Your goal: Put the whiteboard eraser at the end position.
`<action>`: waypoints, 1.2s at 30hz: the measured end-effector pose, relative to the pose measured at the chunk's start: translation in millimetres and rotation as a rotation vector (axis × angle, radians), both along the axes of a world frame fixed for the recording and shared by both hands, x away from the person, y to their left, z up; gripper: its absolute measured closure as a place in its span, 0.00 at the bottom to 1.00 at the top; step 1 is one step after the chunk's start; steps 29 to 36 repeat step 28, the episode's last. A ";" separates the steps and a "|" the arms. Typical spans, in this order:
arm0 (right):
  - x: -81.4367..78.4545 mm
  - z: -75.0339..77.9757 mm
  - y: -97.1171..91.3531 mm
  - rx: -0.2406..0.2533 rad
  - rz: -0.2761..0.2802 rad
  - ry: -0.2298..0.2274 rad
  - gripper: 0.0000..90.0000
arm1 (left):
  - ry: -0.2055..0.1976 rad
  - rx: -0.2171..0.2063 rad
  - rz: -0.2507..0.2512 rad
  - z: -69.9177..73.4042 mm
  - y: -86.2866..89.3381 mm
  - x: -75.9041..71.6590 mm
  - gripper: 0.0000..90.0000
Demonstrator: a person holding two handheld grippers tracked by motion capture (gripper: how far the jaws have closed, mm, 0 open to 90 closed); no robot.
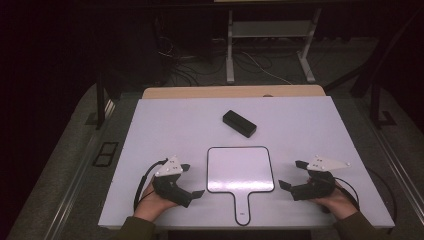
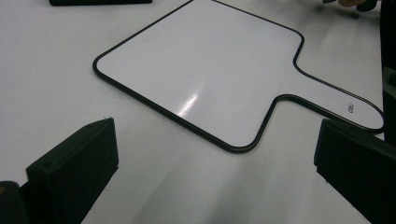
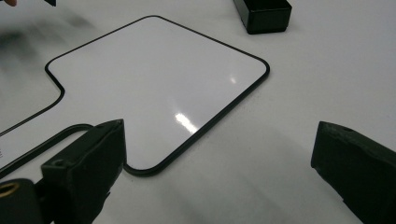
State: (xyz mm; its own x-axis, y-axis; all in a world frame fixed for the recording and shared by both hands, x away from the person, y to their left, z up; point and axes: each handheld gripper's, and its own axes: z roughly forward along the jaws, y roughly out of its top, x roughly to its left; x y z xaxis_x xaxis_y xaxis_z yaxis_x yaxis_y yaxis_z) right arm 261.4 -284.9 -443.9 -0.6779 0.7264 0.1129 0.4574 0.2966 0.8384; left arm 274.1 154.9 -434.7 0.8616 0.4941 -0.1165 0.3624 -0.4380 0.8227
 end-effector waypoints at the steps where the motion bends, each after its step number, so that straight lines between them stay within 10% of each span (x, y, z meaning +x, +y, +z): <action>1: -1.1 -0.1 -1.4 0.004 -0.001 0.001 0.03 | -0.001 0.001 -0.001 0.0 0.2 0.1 0.00; 36: -5.9 -3.2 -16.8 0.010 -0.014 0.003 0.02 | 0.005 0.009 0.000 -1.4 1.1 2.3 0.00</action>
